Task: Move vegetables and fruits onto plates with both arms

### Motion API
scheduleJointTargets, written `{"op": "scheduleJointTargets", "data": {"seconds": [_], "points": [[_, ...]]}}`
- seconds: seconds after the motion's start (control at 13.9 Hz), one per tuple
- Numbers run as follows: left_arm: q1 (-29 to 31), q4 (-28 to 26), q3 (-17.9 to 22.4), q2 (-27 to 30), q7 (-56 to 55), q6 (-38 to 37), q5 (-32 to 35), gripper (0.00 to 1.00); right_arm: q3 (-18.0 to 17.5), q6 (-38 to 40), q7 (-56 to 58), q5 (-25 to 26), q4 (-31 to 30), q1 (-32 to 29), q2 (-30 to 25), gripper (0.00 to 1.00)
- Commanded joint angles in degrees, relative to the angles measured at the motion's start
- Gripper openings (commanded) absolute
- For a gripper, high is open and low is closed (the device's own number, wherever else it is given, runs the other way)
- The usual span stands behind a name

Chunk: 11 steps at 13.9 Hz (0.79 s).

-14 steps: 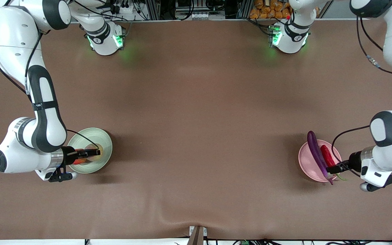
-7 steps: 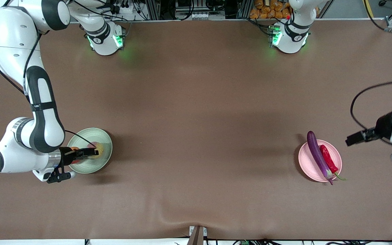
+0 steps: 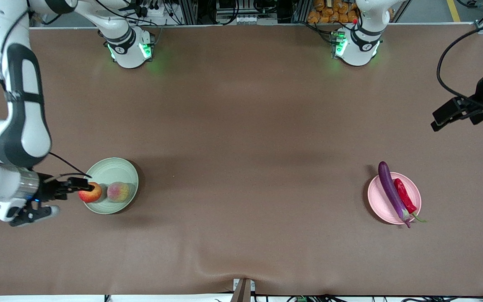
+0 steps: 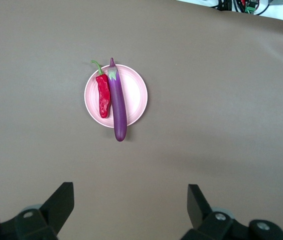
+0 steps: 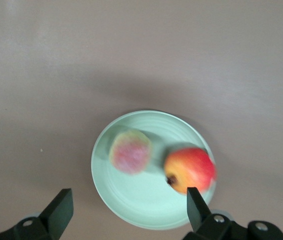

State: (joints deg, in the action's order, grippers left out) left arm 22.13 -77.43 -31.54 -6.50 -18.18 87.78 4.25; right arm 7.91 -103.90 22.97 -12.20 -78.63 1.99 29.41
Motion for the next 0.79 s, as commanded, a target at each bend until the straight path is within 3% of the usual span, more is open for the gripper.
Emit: {"op": "scheduleJointTargets", "data": {"seconds": [0.0,0.07,0.29,0.43,0.58,0.72], "points": [[-8.6,-1.9,8.5,2.5,1.5,-2.1,-2.4,1.00,2.3,-0.5,-0.1,5.8,-10.8,1.2,-12.1,1.00],[-12.6,-1.9,13.6,2.5,1.7,-3.4,-4.2,1.00,2.4,-0.3,-0.6,6.4,-13.1,0.9,-15.3,1.00],[-20.7,-3.3,22.4,4.0,2.2,-7.0,-4.6,1.00,2.3,5.9,-8.8,8.1,-15.5,1.0,-21.8,1.00],[-26.6,-9.3,28.9,8.4,3.1,-4.8,-4.4,1.00,1.8,9.5,-13.5,8.7,-15.6,1.3,-24.1,1.00],[-26.5,-16.3,29.3,12.6,3.5,-0.9,-4.4,1.00,0.5,12.0,-15.9,8.8,-15.6,1.3,-26.1,1.00],[-26.5,-15.1,29.3,12.6,3.9,-0.8,-4.3,1.00,0.2,14.3,-18.0,9.1,-15.6,1.2,-27.8,1.00]]}}
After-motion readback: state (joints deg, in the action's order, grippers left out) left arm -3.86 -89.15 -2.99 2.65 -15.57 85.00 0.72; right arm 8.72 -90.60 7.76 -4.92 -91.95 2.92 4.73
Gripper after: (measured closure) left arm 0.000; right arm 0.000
